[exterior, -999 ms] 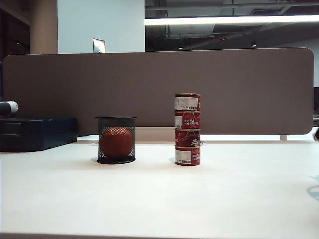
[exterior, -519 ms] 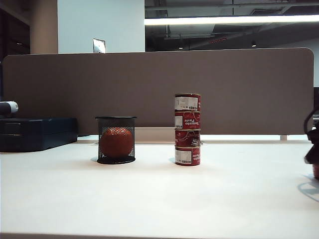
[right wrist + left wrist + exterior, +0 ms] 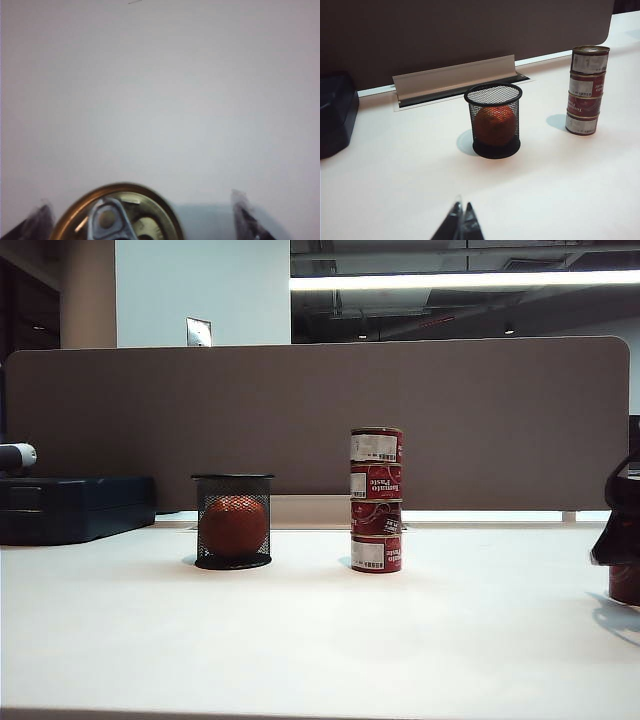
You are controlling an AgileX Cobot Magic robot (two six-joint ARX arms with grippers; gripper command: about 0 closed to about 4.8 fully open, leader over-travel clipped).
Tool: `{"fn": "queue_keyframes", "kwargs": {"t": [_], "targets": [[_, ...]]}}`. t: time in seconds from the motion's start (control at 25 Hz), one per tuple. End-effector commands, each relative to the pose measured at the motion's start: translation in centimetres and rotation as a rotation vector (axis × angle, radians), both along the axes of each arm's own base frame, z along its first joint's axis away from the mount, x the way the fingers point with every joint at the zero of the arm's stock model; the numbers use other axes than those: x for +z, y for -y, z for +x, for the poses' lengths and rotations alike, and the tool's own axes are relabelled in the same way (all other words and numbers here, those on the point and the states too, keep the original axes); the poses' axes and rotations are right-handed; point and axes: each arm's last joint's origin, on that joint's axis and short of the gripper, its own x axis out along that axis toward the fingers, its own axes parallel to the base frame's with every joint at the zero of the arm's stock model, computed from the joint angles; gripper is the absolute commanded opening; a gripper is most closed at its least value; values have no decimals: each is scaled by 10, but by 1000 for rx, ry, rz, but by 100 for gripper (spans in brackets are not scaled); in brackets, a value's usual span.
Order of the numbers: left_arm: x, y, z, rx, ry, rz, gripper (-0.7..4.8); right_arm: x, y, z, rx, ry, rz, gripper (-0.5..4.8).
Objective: Take a can of tomato sauce from the stacked ones and place it on the table.
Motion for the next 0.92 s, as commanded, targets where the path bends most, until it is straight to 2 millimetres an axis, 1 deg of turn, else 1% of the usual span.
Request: {"fn": "queue_keyframes", "kwargs": {"t": [0.04,0.16,0.28,0.36,0.44,0.48,0.6,0.68,0.72,0.8,0.88,0.92], "targets": [[1,0,0,-4,8,0,-5,4,0,2,-3,32,16,464],[1,0,0,-4,8,0,-5,7,0,3,-2,66,18,464],[1,0,0,-4,8,0,-5,16,0,3,-2,122,20,462],[1,0,0,-4,8,0,-5,22,0,2,-2,153,21,447],[1,0,0,-4,8,0,-5,31,0,0,-6,202,22,384],[1,0,0,-4,8,0,-5,34,1,-1,-10,218,23,363],[1,0,0,-4,8,0,-6,48,8,-5,-39,292,22,238],[1,0,0,-4,8,0,-5,57,17,-9,-76,332,18,168],[1,0,0,-4,8,0,-5,61,22,-12,-82,342,19,141],[1,0,0,-4,8,0,-5,69,31,-19,-52,366,32,132],[1,0,0,-4,8,0,-5,78,34,-27,14,399,47,-12],[1,0,0,-4,8,0,-5,80,34,-29,28,411,48,-4]]}}
